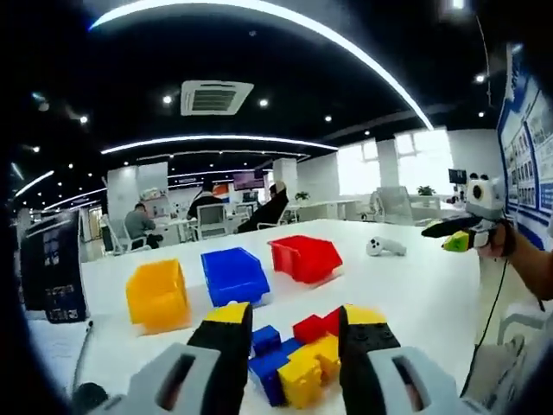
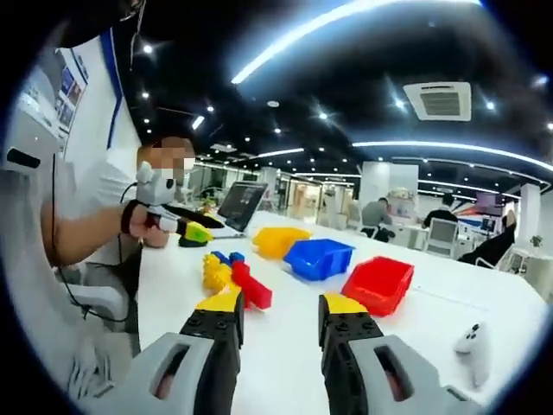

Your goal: Take apart the toy blocks one by one and place each separated block into its matching bin, sorting the blocks by their type until all the connected pieces are disassembled and separated into the correct bins

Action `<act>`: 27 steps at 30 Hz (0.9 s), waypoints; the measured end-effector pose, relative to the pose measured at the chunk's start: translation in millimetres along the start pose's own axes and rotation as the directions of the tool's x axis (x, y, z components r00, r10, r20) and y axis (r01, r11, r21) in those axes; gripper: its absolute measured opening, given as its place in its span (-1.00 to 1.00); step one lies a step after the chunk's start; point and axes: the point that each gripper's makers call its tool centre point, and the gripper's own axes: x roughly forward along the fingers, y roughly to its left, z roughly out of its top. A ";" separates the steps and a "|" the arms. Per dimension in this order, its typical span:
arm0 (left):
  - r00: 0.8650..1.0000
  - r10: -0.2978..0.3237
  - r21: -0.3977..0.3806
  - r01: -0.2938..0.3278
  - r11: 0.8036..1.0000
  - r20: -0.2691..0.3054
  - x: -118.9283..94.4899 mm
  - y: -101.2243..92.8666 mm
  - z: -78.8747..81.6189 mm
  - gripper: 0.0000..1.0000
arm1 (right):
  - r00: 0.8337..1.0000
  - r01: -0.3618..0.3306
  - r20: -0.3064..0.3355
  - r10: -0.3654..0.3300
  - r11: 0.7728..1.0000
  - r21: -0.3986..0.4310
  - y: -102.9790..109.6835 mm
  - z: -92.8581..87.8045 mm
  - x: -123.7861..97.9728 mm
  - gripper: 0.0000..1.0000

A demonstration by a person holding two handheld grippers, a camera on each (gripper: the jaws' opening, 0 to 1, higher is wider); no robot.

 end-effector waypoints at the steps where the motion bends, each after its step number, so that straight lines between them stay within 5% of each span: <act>1: 1.000 -0.001 0.000 0.001 1.000 -0.002 1.3 0.0 -1.1 -0.20 | 1.000 -0.015 -0.008 0.015 1.000 -0.003 -0.1 -3.5 6.2 -0.29; 7: 0.999 -0.032 -0.013 0.031 0.999 -0.033 24.1 -7.3 -10.4 -0.20 | 0.981 -0.177 -0.089 0.174 0.984 -0.027 7.2 -27.2 55.2 -0.35; 14: 0.997 -0.080 -0.043 0.079 0.996 -0.023 35.8 -14.8 -8.4 -0.19 | 0.978 -0.190 -0.079 0.192 0.981 0.028 -10.8 -22.1 82.5 -0.34; 18: 0.999 -0.040 0.084 0.043 0.996 -0.035 33.2 -2.0 1.7 -0.14 | 0.974 -0.202 -0.108 0.200 0.979 -0.009 -23.0 -16.6 87.4 -0.33; 20: 0.994 -0.096 0.122 0.101 0.987 -0.044 30.7 -8.7 8.0 -0.11 | 0.973 -0.209 -0.103 0.208 0.978 -0.004 -28.3 -11.5 87.5 -0.33; 23: 0.964 -0.222 0.151 0.244 0.958 -0.148 28.7 -23.6 0.4 -0.12 | 0.950 -0.258 -0.194 0.246 0.965 -0.040 -27.4 -20.9 89.3 -0.33; 27: 0.929 -0.282 0.164 0.325 0.931 -0.239 36.2 -29.7 -8.1 -0.04 | 0.908 -0.350 -0.256 0.332 0.936 -0.030 -12.7 -30.7 98.3 -0.31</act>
